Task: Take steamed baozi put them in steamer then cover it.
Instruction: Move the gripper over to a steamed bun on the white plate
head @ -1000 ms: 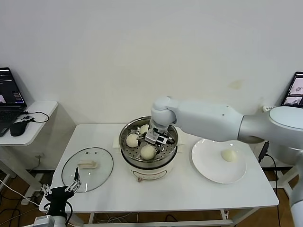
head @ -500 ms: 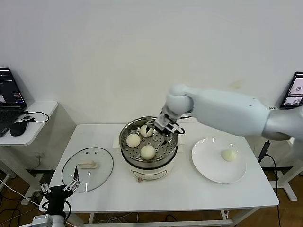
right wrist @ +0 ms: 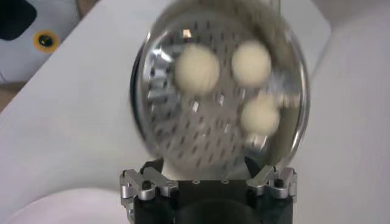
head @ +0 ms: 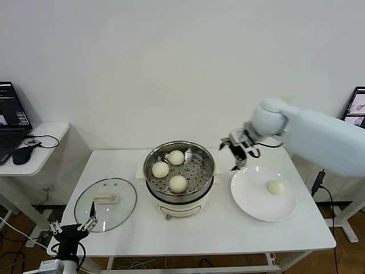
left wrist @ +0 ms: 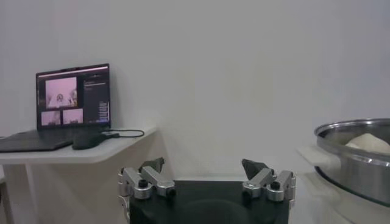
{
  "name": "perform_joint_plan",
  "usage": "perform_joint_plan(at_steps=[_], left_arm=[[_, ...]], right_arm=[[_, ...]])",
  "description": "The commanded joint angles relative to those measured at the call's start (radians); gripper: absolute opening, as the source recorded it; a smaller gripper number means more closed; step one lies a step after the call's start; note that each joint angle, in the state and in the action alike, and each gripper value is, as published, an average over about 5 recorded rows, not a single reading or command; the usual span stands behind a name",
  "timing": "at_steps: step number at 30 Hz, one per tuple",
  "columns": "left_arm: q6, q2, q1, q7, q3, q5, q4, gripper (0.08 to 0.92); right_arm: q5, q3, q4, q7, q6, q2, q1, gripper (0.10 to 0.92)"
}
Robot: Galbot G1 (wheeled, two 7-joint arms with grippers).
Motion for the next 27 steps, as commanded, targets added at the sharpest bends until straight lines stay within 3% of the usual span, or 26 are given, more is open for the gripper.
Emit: perform_joint_plan(at_steps=[1, 13, 27], left_arm=[[0.001, 0.001, -0.001, 0.001, 0.003, 0.003, 0.003, 0.823], [0.003, 0.008, 0.007, 0.001, -0.018, 0.005, 0.022, 0.823], [0.005, 0.008, 0.011, 0.002, -0.035, 0.006, 0.035, 0.823]], right_arm=[[-0.171, 0.187, -0.07, -0.026, -0.018, -0.172, -0.196, 0.823], [-0.365, 0.434, -0.295, -0.018, 0.065, -0.058, -0.479, 0.823], [-0.485, 0.576, -0.489, -0.014, 0.104, 0.069, -0.583, 0.823]])
